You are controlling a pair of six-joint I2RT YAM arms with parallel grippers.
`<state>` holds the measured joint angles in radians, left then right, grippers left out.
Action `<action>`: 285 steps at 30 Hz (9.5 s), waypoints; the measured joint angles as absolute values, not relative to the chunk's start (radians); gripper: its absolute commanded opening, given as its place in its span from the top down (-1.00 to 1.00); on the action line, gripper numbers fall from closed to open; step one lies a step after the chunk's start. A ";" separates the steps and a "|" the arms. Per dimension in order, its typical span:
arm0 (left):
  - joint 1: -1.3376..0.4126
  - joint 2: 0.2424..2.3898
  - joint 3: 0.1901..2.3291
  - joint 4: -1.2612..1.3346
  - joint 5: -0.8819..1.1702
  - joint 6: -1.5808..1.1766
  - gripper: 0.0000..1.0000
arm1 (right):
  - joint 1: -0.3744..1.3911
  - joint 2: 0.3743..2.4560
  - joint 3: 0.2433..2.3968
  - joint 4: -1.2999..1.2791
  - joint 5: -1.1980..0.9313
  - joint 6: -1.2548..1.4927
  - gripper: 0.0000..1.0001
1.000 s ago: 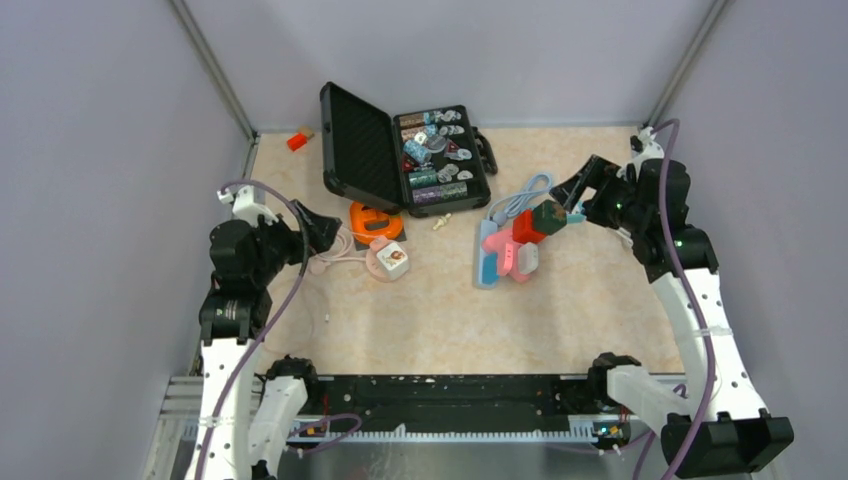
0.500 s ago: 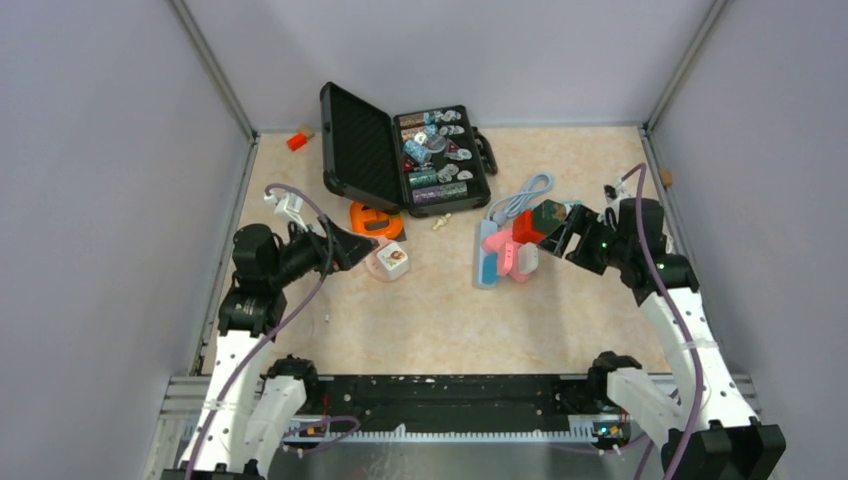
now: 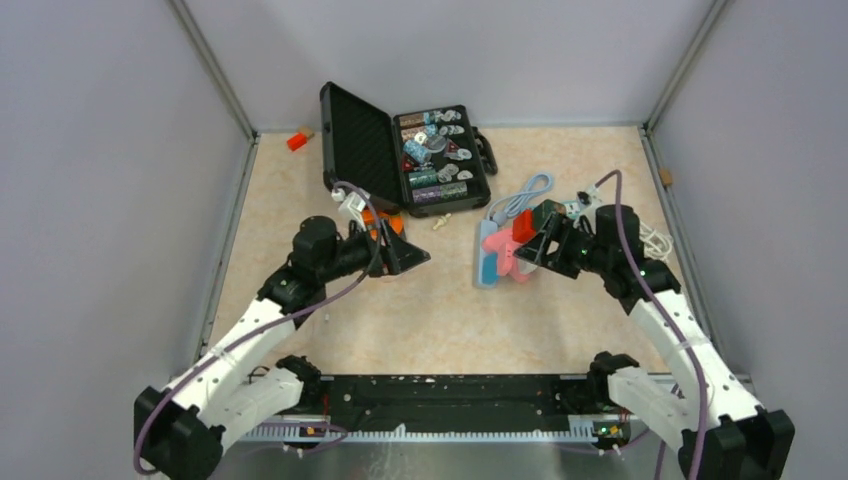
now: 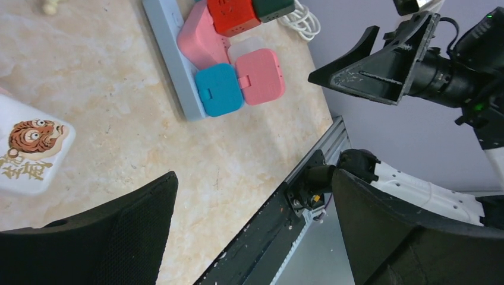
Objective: Pull the plug off the socket
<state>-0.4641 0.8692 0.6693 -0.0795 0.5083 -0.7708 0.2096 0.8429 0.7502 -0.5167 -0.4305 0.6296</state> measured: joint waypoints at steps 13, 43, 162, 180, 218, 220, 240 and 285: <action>-0.685 1.227 0.773 -0.018 0.331 -0.783 -0.81 | 0.391 1.117 0.834 -0.472 -0.136 0.630 0.21; -0.747 1.571 0.934 0.027 0.241 -0.764 -0.62 | 0.392 1.152 0.797 -0.389 -0.274 0.651 0.26; -0.772 1.311 1.025 -0.136 -0.126 -0.559 -0.97 | 0.259 0.812 0.626 -0.596 -0.102 0.651 1.00; -0.772 1.243 0.925 -0.123 -0.168 -0.530 -0.97 | -0.148 1.073 0.477 -0.317 -0.330 0.627 0.41; -0.767 1.179 0.921 -0.142 -0.170 -0.538 -0.97 | 0.137 0.812 0.476 -0.256 -0.342 0.841 -0.44; -0.767 1.177 0.921 -0.142 -0.160 -0.538 -0.97 | 0.204 0.862 0.510 -0.261 -0.265 0.852 -0.34; -0.767 1.259 0.920 -0.113 -0.101 -0.576 -0.97 | 0.470 1.291 0.719 -0.222 0.048 0.925 0.79; -0.767 1.950 1.322 -0.173 0.142 -0.678 -0.88 | 0.471 1.249 0.701 -0.320 0.071 0.815 0.43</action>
